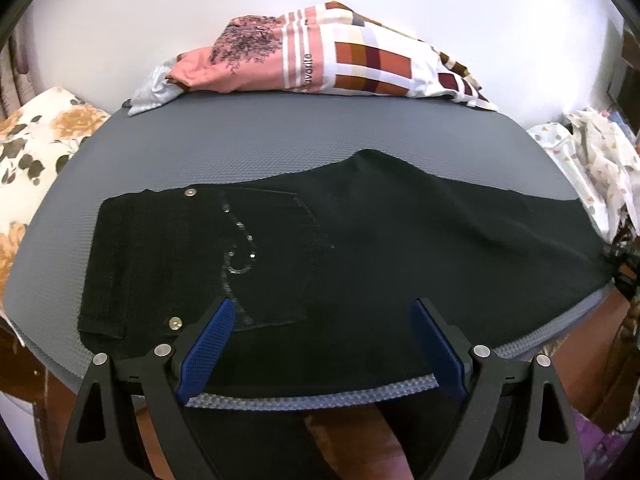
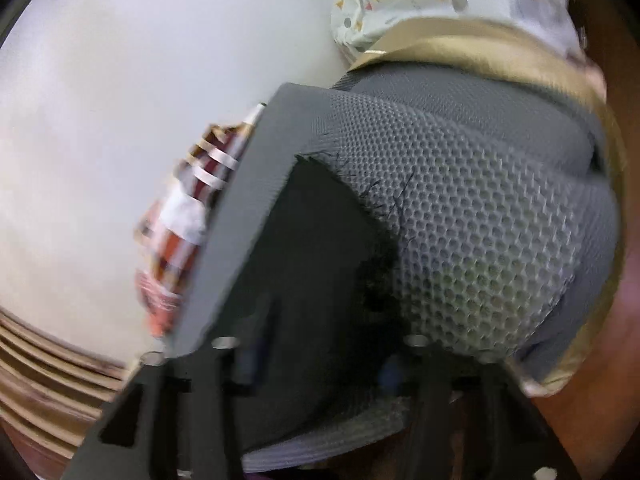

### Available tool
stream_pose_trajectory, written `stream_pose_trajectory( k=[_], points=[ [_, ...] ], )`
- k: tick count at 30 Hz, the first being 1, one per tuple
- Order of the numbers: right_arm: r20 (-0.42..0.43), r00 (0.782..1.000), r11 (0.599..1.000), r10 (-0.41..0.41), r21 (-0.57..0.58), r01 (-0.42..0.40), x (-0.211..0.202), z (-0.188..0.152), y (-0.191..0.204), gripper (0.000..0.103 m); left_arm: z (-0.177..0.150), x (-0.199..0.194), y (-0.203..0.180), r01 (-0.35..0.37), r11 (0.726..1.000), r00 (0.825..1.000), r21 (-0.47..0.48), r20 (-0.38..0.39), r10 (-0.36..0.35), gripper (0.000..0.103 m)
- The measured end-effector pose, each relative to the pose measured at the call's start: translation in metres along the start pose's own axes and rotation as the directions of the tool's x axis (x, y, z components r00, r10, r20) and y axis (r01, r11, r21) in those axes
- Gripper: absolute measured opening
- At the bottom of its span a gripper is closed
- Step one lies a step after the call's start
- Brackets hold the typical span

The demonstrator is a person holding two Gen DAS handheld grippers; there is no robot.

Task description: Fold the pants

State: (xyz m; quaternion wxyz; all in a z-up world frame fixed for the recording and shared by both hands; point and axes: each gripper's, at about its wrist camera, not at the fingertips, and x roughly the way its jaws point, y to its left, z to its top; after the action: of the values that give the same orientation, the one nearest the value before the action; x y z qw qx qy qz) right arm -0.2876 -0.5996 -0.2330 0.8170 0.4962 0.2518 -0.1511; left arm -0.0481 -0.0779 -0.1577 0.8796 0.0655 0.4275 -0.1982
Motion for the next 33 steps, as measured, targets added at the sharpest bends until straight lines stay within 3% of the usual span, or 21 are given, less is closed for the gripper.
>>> stream_pose_trajectory(
  k=[11,19,24,27,33],
  points=[
    [0.016,1.0,0.999,0.022,0.047,-0.023,0.002,0.003,-0.007,0.014,-0.002,0.004,0.01,-0.086,0.996,0.996,0.009,-0.005,0.086,0.089],
    [0.008,0.999,0.999,-0.053,-0.011,0.053,0.005,0.007,0.008,0.012,-0.002,0.006,0.006,-0.136,0.99,0.991,0.043,-0.007,0.136,0.089],
    [0.018,1.0,1.0,0.007,0.016,-0.007,0.002,0.004,0.007,0.012,-0.004,0.009,0.002,-0.166,0.983,0.986,0.073,-0.015,0.168,0.09],
    [0.012,1.0,1.0,-0.02,0.017,0.02,0.004,0.005,0.005,0.012,-0.005,0.01,0.0,-0.18,0.98,0.983,0.088,-0.017,0.182,0.09],
    [0.019,1.0,0.998,0.004,0.062,-0.005,0.002,0.005,-0.003,0.011,-0.005,0.011,-0.001,-0.195,0.976,0.98,0.098,-0.018,0.198,0.09]
  ],
)
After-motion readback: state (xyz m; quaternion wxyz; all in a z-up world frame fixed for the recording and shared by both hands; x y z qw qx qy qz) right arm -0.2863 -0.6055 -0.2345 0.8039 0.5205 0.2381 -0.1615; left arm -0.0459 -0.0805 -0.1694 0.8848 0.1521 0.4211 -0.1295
